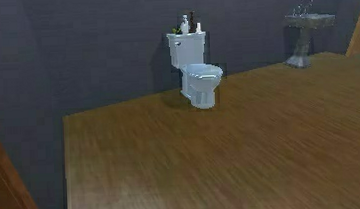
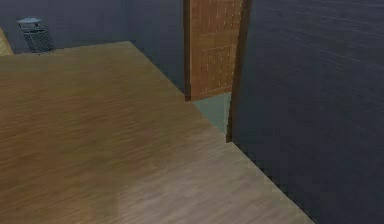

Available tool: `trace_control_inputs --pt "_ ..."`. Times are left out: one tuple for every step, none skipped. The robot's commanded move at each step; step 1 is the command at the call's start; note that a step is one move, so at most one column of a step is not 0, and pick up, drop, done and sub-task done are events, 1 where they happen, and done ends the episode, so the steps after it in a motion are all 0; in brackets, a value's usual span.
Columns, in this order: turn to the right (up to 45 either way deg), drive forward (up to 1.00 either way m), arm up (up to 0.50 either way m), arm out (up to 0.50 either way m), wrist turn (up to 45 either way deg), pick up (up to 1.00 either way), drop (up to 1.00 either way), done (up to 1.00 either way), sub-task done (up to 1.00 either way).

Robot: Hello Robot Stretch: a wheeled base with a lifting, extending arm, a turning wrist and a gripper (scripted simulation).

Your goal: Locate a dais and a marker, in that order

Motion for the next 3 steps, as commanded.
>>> trace_control_inputs --pt "15.0 0.00 0.00 0.00 0.0 0.00 0.00 0.00 0.00" --pt "0.0 0.05 0.00 0.00 0.0 0.00 0.00 0.00 0.00" --pt "-45.0 0.00 0.00 0.00 0.0 0.00 0.00 0.00 0.00"
